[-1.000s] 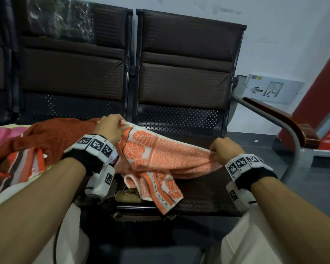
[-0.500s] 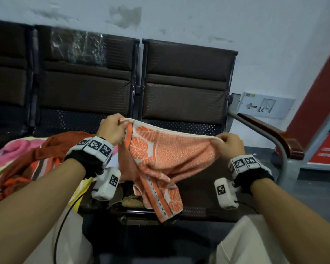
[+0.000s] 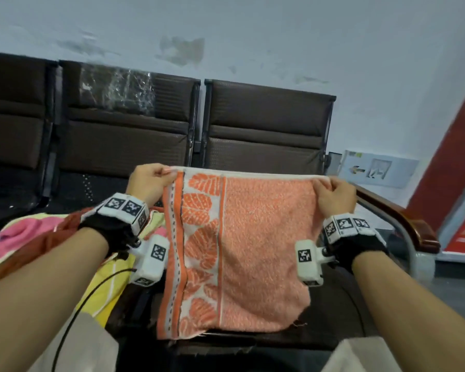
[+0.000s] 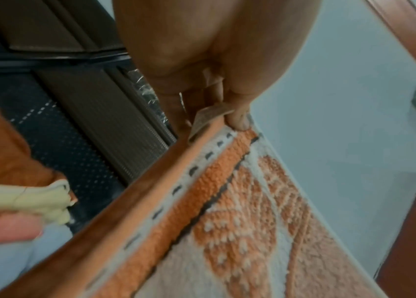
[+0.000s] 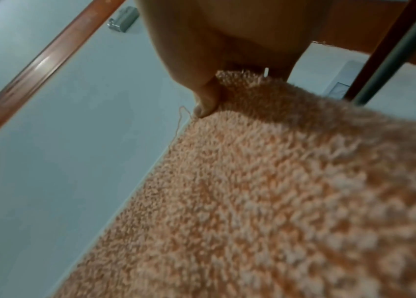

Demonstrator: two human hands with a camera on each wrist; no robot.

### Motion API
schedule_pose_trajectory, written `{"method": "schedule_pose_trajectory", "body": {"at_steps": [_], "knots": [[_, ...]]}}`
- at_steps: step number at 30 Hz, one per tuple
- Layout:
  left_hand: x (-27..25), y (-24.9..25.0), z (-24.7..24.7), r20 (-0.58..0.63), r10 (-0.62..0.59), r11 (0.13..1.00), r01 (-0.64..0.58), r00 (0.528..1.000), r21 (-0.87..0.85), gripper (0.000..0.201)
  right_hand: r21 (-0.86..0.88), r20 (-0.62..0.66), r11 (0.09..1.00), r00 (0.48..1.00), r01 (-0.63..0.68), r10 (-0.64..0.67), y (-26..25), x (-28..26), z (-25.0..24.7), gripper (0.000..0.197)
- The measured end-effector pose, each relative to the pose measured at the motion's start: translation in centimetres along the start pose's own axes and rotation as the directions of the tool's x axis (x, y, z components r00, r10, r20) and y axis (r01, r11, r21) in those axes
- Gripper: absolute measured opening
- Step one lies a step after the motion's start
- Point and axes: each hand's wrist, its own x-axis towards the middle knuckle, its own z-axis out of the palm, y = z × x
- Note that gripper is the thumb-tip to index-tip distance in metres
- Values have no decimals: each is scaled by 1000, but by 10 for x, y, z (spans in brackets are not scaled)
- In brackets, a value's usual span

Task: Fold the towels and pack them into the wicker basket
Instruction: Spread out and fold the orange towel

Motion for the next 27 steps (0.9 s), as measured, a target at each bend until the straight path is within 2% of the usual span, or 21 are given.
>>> {"method": "schedule_pose_trajectory", "body": {"at_steps": [7, 12, 14, 16, 19, 21, 23, 26, 27], "knots": [[2, -42, 35, -4, -190, 980, 189, 982, -67, 14, -20, 71, 986, 984, -165, 166, 52, -14, 32, 27], [10, -54, 57, 24, -199, 979, 200, 980, -46, 23, 11, 139, 942, 933, -336, 331, 72, -13, 52, 18], [14, -52, 64, 74, -201, 974, 207, 977, -89, 21, 95, 181, 913, 909, -396, 375, 70, -10, 61, 17], [13, -51, 70, 125, -205, 968, 220, 971, -122, 17, 200, 243, 886, 897, -418, 369, 61, -12, 69, 11], [8, -47, 80, 173, -215, 961, 240, 961, -135, 20, 352, 405, 854, 885, -384, 231, 43, -22, 80, 12], [5, -43, 85, 221, -248, 951, 280, 943, -130, 22, 420, 535, 823, 837, -382, 116, 31, -34, 86, 17], [3, -41, 87, 303, -285, 933, 335, 909, -127, 20, 441, 646, 796, 762, -415, 40, 22, -44, 92, 20], [0, -44, 87, 386, -288, 930, 352, 876, -104, 16, 438, 803, 736, 593, -516, -63, 19, -57, 103, 22], [-2, -46, 87, 406, -274, 939, 334, 872, -82, 16, 416, 839, 747, 536, -518, -96, 20, -60, 106, 22]]}}
